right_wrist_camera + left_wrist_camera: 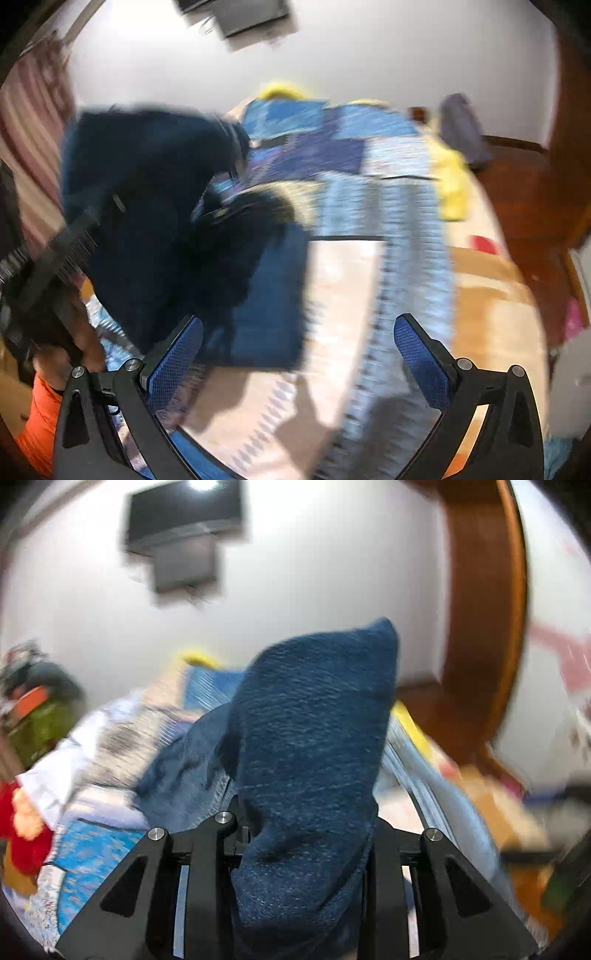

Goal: Fold large clothes

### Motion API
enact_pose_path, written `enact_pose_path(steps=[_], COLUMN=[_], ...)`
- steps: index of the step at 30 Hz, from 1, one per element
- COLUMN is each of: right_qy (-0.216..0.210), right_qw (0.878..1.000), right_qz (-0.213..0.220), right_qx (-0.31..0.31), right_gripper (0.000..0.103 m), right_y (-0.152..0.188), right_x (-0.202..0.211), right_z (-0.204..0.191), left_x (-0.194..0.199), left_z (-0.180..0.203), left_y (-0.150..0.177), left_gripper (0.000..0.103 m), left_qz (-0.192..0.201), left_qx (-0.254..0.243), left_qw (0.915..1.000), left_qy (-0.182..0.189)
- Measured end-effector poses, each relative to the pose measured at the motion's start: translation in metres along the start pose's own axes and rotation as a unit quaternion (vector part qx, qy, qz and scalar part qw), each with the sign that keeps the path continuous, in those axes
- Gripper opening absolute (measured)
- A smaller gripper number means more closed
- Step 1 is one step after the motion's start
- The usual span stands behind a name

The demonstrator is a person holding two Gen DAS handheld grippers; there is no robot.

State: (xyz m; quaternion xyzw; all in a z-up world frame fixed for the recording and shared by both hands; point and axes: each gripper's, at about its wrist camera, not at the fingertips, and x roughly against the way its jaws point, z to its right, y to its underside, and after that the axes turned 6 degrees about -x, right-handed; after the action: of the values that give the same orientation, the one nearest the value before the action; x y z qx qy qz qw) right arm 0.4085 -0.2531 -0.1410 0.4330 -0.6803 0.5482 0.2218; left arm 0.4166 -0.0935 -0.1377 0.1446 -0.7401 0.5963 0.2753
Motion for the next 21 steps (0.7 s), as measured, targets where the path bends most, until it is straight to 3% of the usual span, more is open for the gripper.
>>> enact_pose_path(steps=[4, 10, 13, 14, 15, 16, 18, 21], right_qy=[0.018, 0.016, 0.005, -0.002, -0.008, -0.011, -0.018, -0.029], right_qw=[0.999, 0.999, 0.999, 0.999, 1.0, 1.0, 1.0, 0.999], right_qz=[0.015, 0.015, 0.012, 0.012, 0.012, 0.012, 0.015, 0.021], right_qx=[-0.025, -0.039, -0.036, -0.033, -0.027, -0.022, -0.005, 0.015], right_gripper=[0.103, 0.103, 0.103, 0.103, 0.103, 0.103, 0.103, 0.103], right_y=[0.011, 0.026, 0.033, 0.033, 0.033, 0.032, 0.029, 0.022], right_x=[0.038, 0.057, 0.06, 0.06, 0.06, 0.06, 0.061, 0.061], right_z=[0.039, 0.06, 0.051, 0.045, 0.04, 0.034, 0.018, -0.005], left_x=[-0.032, -0.005, 0.008, 0.01, 0.017, 0.028, 0.045, 0.064], left_z=[0.037, 0.05, 0.042, 0.045, 0.042, 0.039, 0.033, 0.003], left_y=[0.043, 0.06, 0.056, 0.057, 0.057, 0.057, 0.057, 0.056], left_gripper=[0.03, 0.041, 0.062, 0.077, 0.084, 0.085, 0.087, 0.096], left_qz=[-0.103, -0.116, -0.127, -0.13, -0.132, -0.13, -0.128, -0.12], left_qx=[-0.053, -0.1, -0.079, -0.068, -0.06, -0.054, -0.05, -0.028], left_qw=[0.9922, 0.9868, 0.9848, 0.9833, 0.982, 0.9813, 0.9825, 0.9886], left_qy=[0.045, 0.053, 0.089, 0.108, 0.122, 0.131, 0.125, 0.087])
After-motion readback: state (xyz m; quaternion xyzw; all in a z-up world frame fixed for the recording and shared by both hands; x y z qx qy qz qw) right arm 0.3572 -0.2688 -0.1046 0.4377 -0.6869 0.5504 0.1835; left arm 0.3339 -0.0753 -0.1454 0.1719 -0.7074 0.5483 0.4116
